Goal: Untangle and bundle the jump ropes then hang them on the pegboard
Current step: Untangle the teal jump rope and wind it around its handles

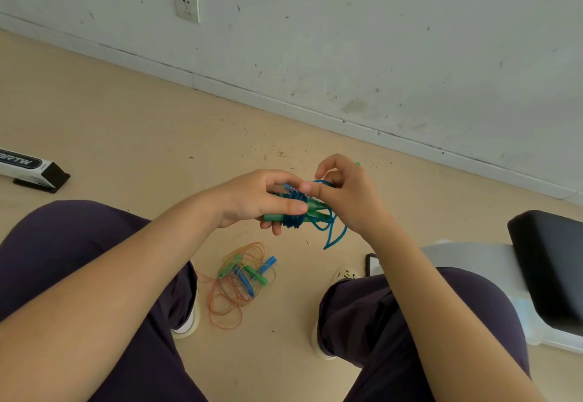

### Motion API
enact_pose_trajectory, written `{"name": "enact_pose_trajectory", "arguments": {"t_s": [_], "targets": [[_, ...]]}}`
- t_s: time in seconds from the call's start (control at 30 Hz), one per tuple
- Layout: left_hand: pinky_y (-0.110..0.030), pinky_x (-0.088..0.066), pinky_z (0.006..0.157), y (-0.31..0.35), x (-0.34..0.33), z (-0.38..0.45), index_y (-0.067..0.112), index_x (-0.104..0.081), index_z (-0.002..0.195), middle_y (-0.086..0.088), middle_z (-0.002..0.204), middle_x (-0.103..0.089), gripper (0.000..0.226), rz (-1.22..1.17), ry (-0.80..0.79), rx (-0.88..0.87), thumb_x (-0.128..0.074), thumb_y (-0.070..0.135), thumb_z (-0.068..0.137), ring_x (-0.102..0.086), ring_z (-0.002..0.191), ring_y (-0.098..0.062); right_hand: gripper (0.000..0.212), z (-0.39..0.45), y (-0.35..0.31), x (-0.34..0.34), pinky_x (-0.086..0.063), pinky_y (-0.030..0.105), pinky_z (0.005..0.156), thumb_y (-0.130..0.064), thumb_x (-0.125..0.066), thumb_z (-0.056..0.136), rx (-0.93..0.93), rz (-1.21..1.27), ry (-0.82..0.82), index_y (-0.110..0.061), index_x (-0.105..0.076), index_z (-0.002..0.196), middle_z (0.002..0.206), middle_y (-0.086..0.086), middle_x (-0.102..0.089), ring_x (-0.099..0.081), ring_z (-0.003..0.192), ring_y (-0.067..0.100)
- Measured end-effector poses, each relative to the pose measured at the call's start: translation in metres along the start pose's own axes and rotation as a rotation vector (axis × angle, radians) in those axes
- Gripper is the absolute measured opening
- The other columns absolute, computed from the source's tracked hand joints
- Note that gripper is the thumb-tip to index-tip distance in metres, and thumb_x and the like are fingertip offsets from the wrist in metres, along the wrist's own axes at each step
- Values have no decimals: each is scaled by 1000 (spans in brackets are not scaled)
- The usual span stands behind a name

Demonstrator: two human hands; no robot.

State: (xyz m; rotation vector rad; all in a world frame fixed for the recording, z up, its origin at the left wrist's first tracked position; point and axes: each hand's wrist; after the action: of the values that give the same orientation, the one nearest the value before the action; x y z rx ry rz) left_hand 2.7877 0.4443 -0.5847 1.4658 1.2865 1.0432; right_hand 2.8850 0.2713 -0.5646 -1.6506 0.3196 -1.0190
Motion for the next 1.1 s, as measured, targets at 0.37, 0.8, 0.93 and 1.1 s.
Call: {"name": "enact_pose_trajectory", "arguments": {"t_s": [0.37, 0.8, 0.93, 1.1], "targets": [[-27, -51, 51, 2, 2, -2, 34, -71, 116, -2, 83, -74, 29, -48, 183, -168, -71, 18, 92, -66, 57, -25, 32, -3, -3, 6, -48, 24, 60, -39, -67, 86, -29, 140, -219, -12, -61, 99, 73, -6, -60, -55, 62, 10], [-22, -50, 50, 9, 21, 2, 24, -64, 106, -6, 84, -71, 37, -538, 331, -164, -76, 13, 74, -62, 53, -20, 24, 2, 12, 7, -50, 30, 62, -9, -57, 97, -100, 225, -72, -19, -57, 118, 65, 1, -52, -51, 59, 19], [-22, -50, 51, 7, 24, 3, 24, -66, 111, -9, 85, -72, 38, -470, 526, -153, -80, 9, 79, -61, 52, -19, 16, 4, 15, 8, -51, 30, 62, -12, -59, 97, -125, 178, -49, -17, -61, 112, 62, 2, -58, -54, 53, 18], [-26, -54, 54, 0, 22, 6, 21, -65, 113, -13, 89, -73, 35, -281, 743, -131, -79, 13, 83, -67, 57, -22, 7, 3, 10, 5, -55, 27, 58, -7, -68, 91, -139, 236, -57, -7, -64, 85, 64, 9, -68, -64, 53, 20]]}}
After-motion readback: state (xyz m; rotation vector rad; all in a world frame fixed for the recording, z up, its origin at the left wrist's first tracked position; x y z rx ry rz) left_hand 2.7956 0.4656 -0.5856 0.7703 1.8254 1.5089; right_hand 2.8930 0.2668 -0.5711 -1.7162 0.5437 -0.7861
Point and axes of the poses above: each hand's wrist, its own z-axis towards the middle knuckle, its own x-axis out of the back of the hand, y = z × x
